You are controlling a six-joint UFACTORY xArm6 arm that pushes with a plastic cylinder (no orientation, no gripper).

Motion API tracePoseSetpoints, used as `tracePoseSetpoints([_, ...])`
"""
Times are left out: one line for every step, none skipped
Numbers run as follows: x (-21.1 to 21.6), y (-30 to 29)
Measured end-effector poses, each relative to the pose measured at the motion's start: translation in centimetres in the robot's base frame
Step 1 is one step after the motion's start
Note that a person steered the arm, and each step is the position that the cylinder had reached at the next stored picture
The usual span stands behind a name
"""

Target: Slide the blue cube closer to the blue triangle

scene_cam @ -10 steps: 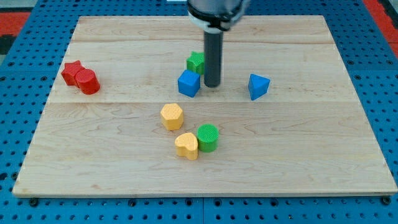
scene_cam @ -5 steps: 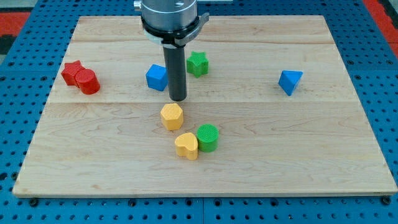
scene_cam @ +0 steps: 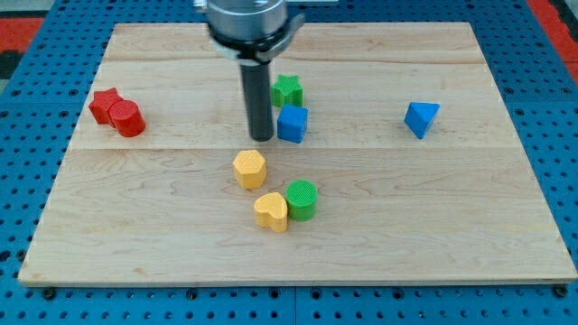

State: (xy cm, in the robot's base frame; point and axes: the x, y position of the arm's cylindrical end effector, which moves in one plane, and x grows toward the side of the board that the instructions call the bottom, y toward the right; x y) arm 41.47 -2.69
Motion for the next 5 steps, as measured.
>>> tracePoseSetpoints([-1.8, -2.3])
tracePoseSetpoints([-1.9, 7.1])
tracePoseSetpoints([0.8, 7.1])
tracePoseSetpoints([1.2, 2.1])
tracePoseSetpoints([-1.8, -7.0])
